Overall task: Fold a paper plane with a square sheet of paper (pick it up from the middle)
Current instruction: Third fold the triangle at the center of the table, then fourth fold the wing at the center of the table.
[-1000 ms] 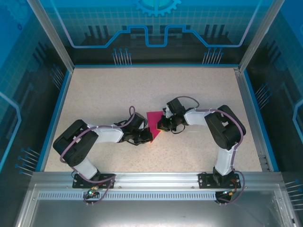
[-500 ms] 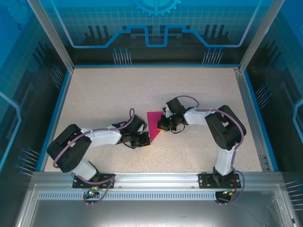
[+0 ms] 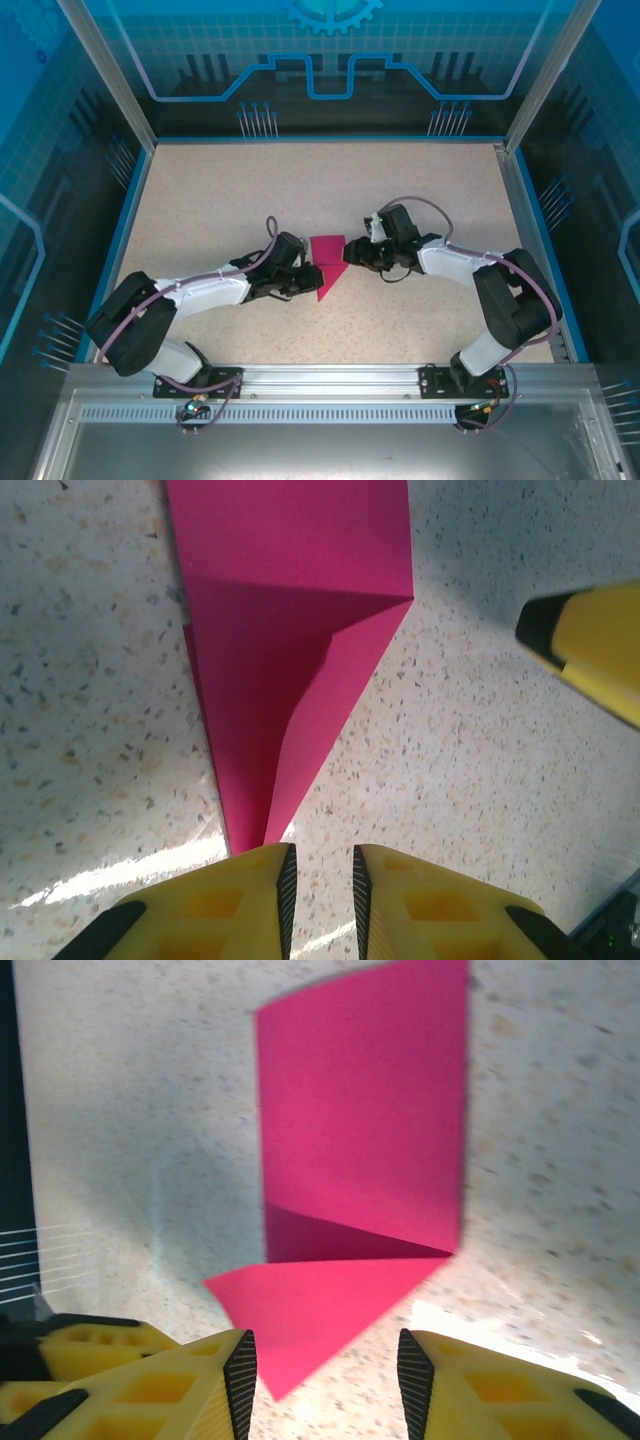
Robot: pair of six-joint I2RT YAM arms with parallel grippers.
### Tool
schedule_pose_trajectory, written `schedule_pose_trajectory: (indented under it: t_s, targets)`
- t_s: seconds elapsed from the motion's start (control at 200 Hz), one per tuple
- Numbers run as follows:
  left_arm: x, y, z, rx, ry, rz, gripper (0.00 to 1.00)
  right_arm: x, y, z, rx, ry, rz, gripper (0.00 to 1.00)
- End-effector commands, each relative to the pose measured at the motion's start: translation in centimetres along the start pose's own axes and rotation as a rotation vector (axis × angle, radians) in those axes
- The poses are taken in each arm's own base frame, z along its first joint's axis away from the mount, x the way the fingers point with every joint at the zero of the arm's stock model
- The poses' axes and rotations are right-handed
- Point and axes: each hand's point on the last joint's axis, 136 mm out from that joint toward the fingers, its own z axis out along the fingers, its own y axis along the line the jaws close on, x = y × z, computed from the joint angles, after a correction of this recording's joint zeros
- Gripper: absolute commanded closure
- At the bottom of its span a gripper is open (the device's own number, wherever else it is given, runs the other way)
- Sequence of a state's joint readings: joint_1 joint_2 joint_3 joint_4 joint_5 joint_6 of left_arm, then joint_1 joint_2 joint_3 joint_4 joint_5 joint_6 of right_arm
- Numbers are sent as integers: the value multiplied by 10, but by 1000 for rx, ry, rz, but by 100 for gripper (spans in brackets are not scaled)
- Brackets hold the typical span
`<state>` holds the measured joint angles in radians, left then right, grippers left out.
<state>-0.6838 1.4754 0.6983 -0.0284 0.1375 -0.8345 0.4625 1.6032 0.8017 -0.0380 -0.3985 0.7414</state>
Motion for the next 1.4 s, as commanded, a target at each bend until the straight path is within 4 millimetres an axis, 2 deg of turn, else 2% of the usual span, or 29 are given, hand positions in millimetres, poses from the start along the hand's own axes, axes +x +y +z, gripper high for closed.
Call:
schedule_pose_trajectory:
  t_s: [0.0,0.18,0.375,0.55,0.69,0.81,0.915,1.035,1.2,1.295,1.395]
  targets:
    - [-13,-7,7,-2,-42,-4,72,3,-6,1,-22,21,-40,56]
    - [-27,-5,11,-30,-96,31,68,4,-9,9,-32,50,-33,56]
    - [-31,-16,19,75,-64,115,69,2,-9,16,-74,71,-29,56]
    - [-39,-19,19,174,-66,131,71,2,-8,17,-106,77,-50,56]
    - [-41,-8,22,148,-52,127,69,1,-9,16,-112,74,-42,56]
    - [-41,2,24,116,-53,126,64,1,-11,15,-105,71,-40,56]
    - [-38,0,27,137,-38,134,62,1,-11,14,-103,71,-39,56]
    - [-33,-5,31,174,-9,148,67,2,-12,15,-100,72,-31,56]
    - [-32,1,34,147,-3,173,86,1,-14,13,-100,62,-25,55]
    - [-35,-2,29,163,-19,187,96,2,-13,14,-124,62,-33,54]
    - [-37,-7,20,189,-42,188,100,3,-9,14,-147,67,-51,54]
